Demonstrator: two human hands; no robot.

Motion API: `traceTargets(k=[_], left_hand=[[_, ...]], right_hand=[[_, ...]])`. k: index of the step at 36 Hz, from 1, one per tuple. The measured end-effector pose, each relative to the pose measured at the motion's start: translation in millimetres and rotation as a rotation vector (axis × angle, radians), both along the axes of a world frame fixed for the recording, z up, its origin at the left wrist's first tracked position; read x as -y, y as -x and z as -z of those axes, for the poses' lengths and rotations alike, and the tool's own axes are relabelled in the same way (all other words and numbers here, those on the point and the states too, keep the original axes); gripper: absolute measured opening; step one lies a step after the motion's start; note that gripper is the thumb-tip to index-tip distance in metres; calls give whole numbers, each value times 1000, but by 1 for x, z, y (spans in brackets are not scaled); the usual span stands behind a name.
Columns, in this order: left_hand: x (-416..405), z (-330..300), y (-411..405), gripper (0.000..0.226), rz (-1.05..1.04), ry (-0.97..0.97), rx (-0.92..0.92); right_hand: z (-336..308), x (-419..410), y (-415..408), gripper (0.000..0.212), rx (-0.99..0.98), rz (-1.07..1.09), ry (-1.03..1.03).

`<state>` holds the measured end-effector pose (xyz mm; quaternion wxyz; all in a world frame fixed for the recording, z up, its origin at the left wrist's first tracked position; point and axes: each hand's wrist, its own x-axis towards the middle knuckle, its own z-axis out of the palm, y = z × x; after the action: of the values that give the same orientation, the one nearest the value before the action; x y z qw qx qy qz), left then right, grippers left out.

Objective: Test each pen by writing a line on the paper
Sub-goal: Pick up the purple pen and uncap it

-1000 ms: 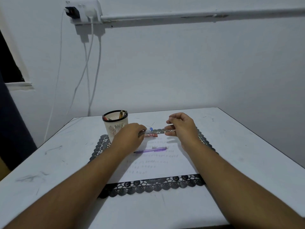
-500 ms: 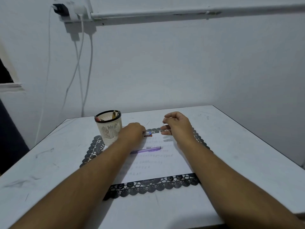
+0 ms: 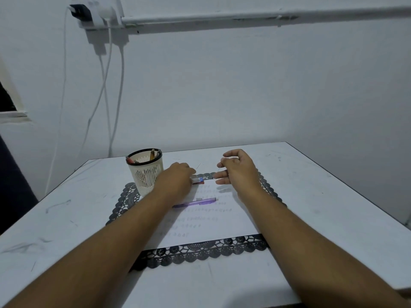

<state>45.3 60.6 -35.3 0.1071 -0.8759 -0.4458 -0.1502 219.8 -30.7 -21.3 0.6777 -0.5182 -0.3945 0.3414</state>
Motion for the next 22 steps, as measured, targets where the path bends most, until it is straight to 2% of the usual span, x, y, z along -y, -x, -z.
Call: traceTargets(k=[3, 10, 13, 17, 22], left_hand=[[11, -6, 12, 27, 67, 10, 106], [43, -7, 40, 4, 163, 211, 253], [50, -3, 44, 4, 178, 287, 266], [51, 2, 47, 12, 172, 278, 228], [48, 5, 50, 9, 181, 292, 185]], right_hand=[[1, -1, 1, 8, 10, 1, 7], [3, -2, 4, 9, 24, 9, 30], [5, -2, 5, 10, 39, 17, 34], [6, -2, 5, 10, 35, 24, 38], [6, -2, 6, 7, 16, 6, 32]])
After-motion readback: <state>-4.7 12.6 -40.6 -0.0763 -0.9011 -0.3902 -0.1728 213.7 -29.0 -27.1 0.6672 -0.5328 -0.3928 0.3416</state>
